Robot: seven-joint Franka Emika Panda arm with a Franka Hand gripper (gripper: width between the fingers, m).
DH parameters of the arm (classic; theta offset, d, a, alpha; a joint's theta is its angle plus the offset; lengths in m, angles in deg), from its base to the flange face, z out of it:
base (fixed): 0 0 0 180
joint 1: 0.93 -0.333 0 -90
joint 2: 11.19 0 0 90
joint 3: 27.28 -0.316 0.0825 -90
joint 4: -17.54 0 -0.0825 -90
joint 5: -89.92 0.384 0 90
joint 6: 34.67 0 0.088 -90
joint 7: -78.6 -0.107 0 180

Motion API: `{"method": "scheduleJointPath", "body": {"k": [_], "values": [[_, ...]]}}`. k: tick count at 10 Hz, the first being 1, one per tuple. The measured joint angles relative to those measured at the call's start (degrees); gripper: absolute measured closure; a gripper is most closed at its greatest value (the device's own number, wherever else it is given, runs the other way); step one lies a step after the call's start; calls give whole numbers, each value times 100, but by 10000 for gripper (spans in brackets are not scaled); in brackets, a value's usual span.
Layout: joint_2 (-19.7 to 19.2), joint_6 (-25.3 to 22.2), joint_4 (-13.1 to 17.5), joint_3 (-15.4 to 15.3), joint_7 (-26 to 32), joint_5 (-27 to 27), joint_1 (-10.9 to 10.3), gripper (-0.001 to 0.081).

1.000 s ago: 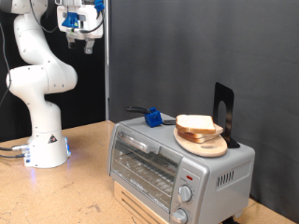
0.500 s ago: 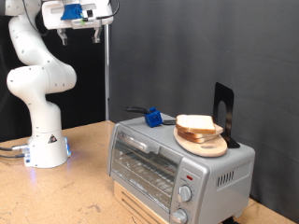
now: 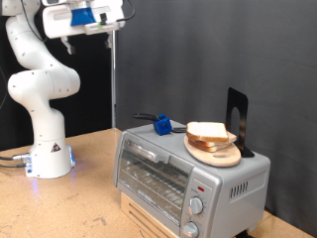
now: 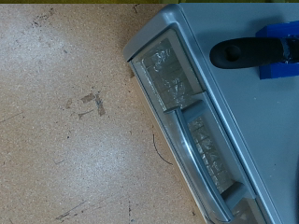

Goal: Make a piece of toast with the oven

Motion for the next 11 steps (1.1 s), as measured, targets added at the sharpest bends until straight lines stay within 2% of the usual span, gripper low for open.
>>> {"method": "scheduleJointPath", "body": {"k": [1, 2, 4, 5, 6, 8, 9, 11], "values": [[10, -107, 4, 0, -132, 26, 26, 124], [35, -160, 5, 88, 224, 274, -35, 124], [85, 66, -17, 490, 1485, 868, -379, 124], [82, 431, -89, 614, 1999, 1060, -551, 124], [60, 880, -216, 627, 2220, 1131, -644, 124], [-89, 1368, -367, 553, 2171, 1223, -671, 124], [-85, 1352, -367, 554, 2177, 1222, -668, 124], [-90, 574, -220, 783, 2862, 1266, -802, 124]]}}
